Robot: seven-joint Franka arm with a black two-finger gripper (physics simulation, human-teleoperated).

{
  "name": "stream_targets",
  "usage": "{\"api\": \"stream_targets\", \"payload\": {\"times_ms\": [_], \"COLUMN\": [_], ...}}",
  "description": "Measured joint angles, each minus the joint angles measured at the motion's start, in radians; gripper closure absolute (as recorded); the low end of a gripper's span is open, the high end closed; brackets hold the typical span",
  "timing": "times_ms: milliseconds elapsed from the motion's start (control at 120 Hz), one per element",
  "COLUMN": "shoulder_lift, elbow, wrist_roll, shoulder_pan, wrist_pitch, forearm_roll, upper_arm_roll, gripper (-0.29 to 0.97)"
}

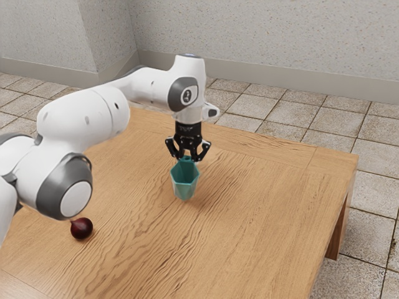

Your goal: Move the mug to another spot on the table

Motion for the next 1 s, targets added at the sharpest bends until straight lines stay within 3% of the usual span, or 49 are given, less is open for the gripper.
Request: {"api": "stream_targets", "payload": {"times_ms": [542,867,1000], "shoulder_lift": [0.003,0.006,0.006], "elbow": [-0.001,-0.002,0.000], "wrist_roll": [-0.030,-0.037,-0.038], "shoulder_pan": [0.107,0.147,0.159], "wrist_pitch": [-0.179,-0.222,-0.205], "forearm_roll": [-0.037,-0.045,-0.083], "upper_arm_roll": [0.003,0.003,0.003], "gripper": [0.57,0.57,0.57]}}
